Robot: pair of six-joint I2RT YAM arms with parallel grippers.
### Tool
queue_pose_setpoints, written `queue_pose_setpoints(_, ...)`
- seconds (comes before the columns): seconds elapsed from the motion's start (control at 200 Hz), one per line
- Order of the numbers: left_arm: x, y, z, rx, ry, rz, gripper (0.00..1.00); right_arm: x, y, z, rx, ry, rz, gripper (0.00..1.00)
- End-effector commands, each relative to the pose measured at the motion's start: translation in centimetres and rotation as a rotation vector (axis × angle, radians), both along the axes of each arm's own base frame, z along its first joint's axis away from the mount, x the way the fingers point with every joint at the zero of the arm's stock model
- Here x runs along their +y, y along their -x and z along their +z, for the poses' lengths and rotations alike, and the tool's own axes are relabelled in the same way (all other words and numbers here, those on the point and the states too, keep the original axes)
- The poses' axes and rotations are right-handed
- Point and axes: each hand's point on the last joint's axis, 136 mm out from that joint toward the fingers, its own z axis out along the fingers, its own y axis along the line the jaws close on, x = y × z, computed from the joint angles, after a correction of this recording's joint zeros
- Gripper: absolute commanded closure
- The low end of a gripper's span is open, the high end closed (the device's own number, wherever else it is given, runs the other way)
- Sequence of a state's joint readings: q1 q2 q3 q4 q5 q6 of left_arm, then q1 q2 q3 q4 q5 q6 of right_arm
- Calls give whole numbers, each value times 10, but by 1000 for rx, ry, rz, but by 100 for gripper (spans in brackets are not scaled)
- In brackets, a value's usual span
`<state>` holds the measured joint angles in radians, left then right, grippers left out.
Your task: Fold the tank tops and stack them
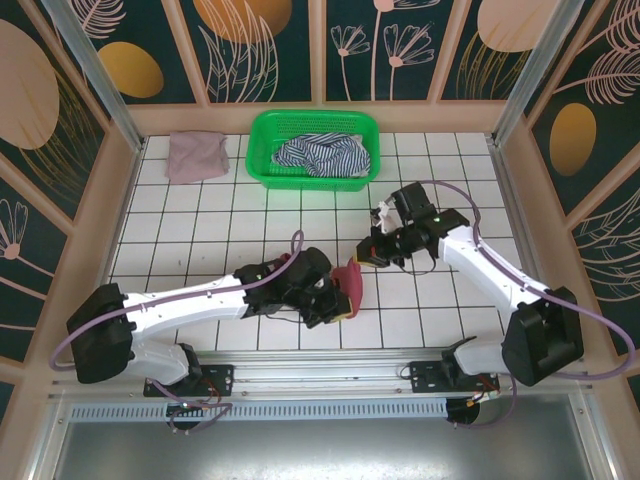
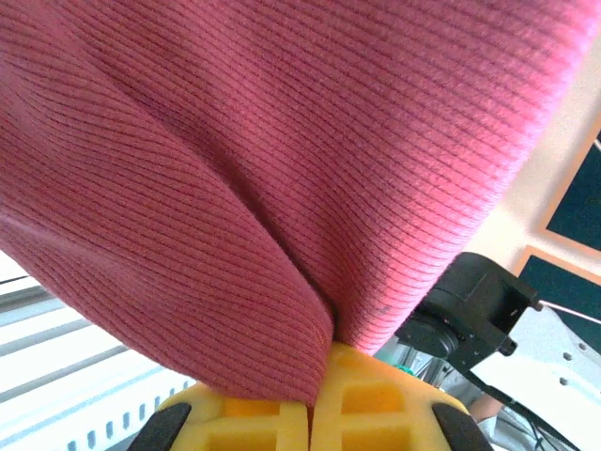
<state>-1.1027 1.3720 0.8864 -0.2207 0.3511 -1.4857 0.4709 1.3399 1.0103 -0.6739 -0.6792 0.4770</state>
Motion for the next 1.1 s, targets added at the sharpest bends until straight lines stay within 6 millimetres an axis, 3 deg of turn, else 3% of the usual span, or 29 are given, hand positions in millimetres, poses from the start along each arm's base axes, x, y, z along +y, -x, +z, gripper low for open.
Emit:
queue_pose_setpoints(0.0, 23, -12, 3, 12, 16, 88, 95, 19, -15, 11, -37, -28, 25, 100)
queue_pose_setpoints(0.185, 58, -35, -4, 21, 3, 145, 93, 66, -31, 1, 3, -24, 63, 100)
queue_pose_setpoints(0.355, 110, -53, -16, 20, -40, 240, 94, 101, -51, -13, 30, -19, 53, 100)
queue_pose_setpoints(0.581, 143, -81, -42, 8, -75, 276, 92, 136, -77, -39, 24, -28, 33, 100)
queue_pose_setpoints(0.756, 179, -102, -61, -10, -211, 297, 89, 154, -95, -59, 14, -49, -2, 100)
queue_pose_setpoints(0.921, 189, -107, -75, 3, -301, 274, 85, 166, -108, -72, -3, -55, -15, 96)
queue_pose_setpoints(1.036, 197, -119, -71, -21, -321, 295, 82, 166, -117, -80, -19, -53, -38, 93)
queue_pose_setpoints(1.096, 204, -125, -68, -37, -368, 299, 73, 167, -123, -78, -35, -62, -50, 87)
